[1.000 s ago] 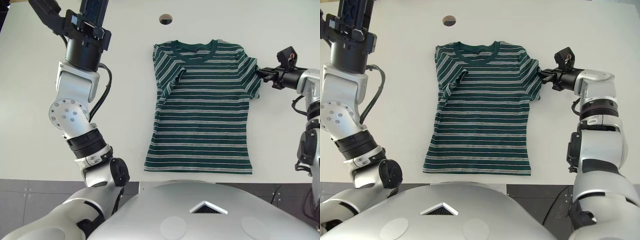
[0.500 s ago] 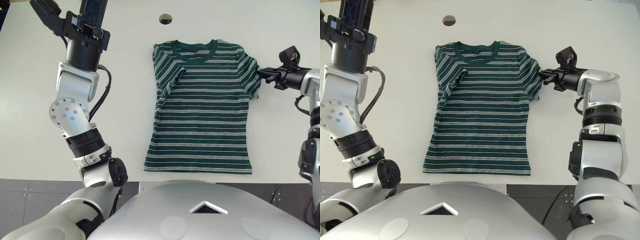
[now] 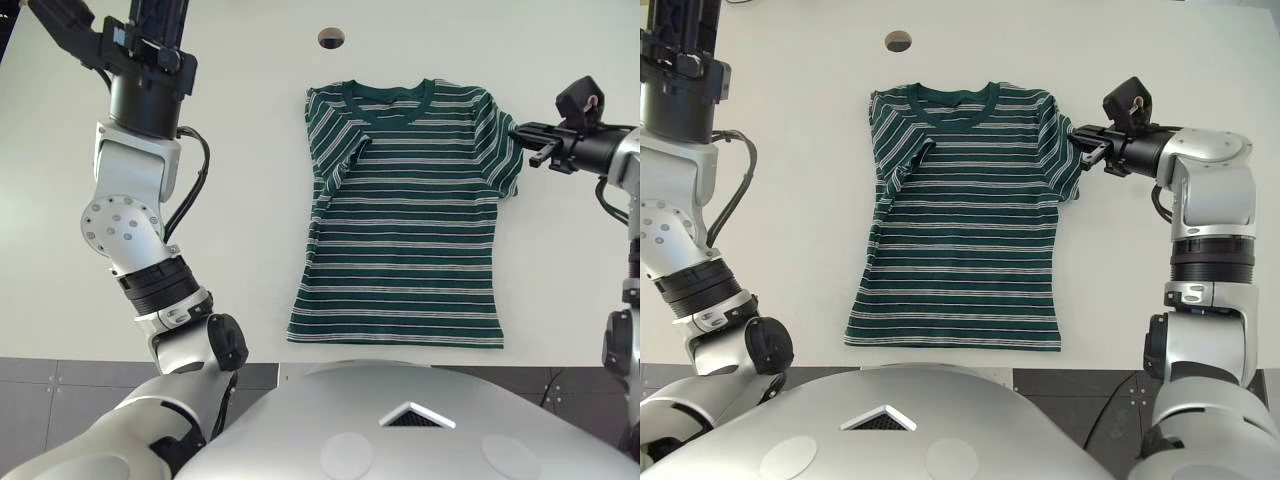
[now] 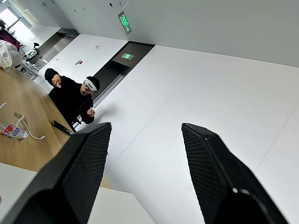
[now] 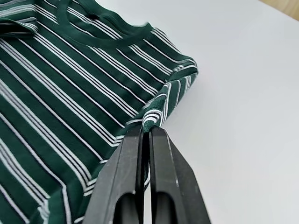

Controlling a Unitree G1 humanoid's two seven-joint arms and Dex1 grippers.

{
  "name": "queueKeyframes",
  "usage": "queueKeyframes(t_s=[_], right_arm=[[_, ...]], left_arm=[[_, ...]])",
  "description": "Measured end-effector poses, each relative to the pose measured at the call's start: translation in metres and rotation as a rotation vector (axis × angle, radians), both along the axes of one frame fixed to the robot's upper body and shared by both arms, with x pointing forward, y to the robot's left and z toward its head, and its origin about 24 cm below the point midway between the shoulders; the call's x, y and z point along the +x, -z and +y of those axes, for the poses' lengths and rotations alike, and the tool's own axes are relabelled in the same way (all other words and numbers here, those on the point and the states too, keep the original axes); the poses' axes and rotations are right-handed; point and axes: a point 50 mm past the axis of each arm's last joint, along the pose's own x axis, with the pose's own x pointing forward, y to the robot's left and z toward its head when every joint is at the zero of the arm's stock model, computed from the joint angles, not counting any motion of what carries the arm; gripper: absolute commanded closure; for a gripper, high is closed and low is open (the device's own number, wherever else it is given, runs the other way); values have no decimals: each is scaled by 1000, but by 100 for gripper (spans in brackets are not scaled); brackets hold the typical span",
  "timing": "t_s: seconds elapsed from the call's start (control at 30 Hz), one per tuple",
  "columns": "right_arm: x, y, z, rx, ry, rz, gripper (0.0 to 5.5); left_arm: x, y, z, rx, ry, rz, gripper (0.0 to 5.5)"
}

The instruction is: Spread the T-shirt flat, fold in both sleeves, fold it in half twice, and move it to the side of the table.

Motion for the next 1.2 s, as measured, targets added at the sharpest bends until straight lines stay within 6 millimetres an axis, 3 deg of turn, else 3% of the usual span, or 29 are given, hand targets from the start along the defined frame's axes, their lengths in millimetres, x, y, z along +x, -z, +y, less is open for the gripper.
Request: queueKeyframes(t_s=[0.17,0.67,0.93,1.2], right_arm=[[0,-6,16,-17,-61,-19,538],[2,21,67,113,-90,113,538],[17,24,77,163,-21,109,538],[24,21,75,179,11,89,408]], left_arm=[[1,0,-2,6,1,0,269],[1,4,-8,-12,7,11,269],[1,17,-12,-30,23,53,269],[2,18,-12,-28,24,53,269]])
